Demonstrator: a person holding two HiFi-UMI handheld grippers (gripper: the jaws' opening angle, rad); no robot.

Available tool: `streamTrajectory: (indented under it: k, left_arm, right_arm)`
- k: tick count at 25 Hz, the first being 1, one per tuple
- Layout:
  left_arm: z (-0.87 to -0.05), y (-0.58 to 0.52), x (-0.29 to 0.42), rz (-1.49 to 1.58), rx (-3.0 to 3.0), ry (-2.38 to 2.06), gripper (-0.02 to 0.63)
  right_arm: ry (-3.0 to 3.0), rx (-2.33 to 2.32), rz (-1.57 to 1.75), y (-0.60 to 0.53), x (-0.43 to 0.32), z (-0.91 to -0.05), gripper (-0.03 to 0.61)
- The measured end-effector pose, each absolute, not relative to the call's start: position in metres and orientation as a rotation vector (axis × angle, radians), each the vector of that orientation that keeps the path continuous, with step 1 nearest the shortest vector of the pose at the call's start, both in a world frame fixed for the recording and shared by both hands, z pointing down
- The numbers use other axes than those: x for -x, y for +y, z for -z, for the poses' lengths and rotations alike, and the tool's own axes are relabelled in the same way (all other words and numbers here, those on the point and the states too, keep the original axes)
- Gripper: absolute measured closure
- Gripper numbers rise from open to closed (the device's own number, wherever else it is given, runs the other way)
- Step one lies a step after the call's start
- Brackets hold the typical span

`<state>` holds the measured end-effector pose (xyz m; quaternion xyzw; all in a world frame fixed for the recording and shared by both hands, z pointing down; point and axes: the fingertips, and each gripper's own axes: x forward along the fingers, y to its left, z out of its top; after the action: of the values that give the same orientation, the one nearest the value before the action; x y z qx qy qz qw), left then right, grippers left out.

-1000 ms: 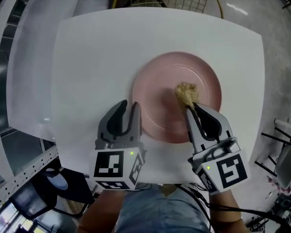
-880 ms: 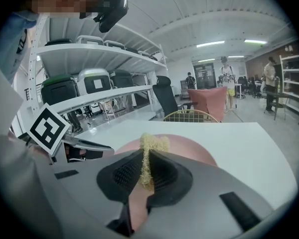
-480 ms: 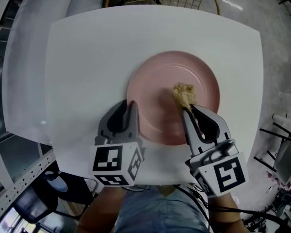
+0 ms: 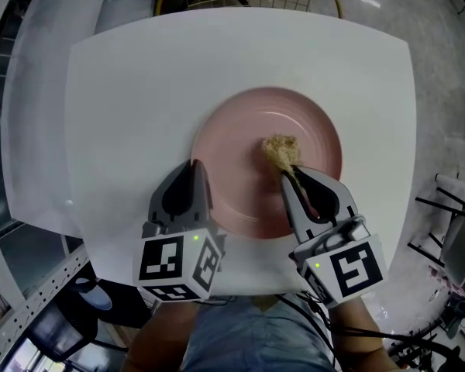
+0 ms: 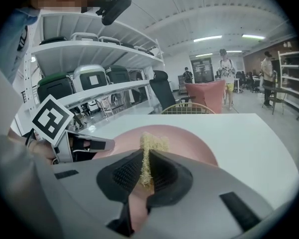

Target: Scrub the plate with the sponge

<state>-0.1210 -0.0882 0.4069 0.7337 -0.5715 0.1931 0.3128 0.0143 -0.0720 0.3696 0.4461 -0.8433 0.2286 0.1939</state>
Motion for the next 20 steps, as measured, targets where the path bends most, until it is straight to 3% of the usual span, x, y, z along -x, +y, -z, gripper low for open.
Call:
streamTrajectory:
  k: [20]
  left_arm:
    - [-0.370,-0.091,0.104,-0.522,-2.037,-1.512,0.591]
  right_arm:
    - [-2.535,-0.847,-0.754,-0.027,0.061,-0.359,0.540]
